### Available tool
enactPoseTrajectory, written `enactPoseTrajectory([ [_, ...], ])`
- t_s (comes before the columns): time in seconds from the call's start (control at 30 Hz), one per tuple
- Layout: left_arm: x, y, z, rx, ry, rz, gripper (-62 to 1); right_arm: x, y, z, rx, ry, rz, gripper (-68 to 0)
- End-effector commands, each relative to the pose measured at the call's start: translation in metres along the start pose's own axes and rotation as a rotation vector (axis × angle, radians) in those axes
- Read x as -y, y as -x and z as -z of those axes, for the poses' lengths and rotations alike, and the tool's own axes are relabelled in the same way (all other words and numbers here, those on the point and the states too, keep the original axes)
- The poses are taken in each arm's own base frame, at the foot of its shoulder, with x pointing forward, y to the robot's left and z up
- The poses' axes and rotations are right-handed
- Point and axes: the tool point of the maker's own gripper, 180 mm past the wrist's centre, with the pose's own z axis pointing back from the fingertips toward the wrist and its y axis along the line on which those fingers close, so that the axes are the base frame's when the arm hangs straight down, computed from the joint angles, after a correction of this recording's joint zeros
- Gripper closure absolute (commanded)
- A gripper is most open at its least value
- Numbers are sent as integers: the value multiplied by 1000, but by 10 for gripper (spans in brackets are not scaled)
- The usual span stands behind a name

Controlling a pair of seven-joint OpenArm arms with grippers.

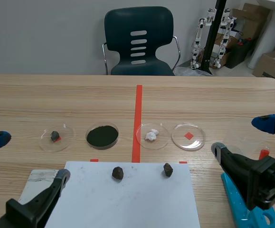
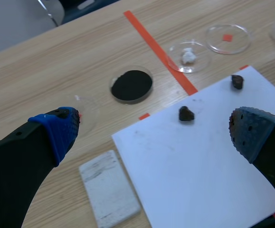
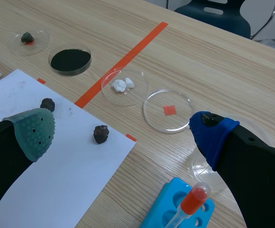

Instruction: Return to the home posture

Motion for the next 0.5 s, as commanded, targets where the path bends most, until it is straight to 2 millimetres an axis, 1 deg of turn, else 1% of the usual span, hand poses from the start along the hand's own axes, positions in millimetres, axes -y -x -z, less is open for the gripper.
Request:
enactPoseTrajectory([
  [0.0,5,-7,2,33,29,-8,-623,0,-12,0,39,-3,-7,-591],
  [0.1,20,-7,2,30,113,-21,-623,0,-12,0,39,-3,-7,-591],
  [0.17,27,-8,1,31,150,-27,-623,0,-12,0,39,-3,-7,-591],
  [0.47,28,-7,1,30,155,-28,-623,0,-12,0,39,-3,-7,-591],
])
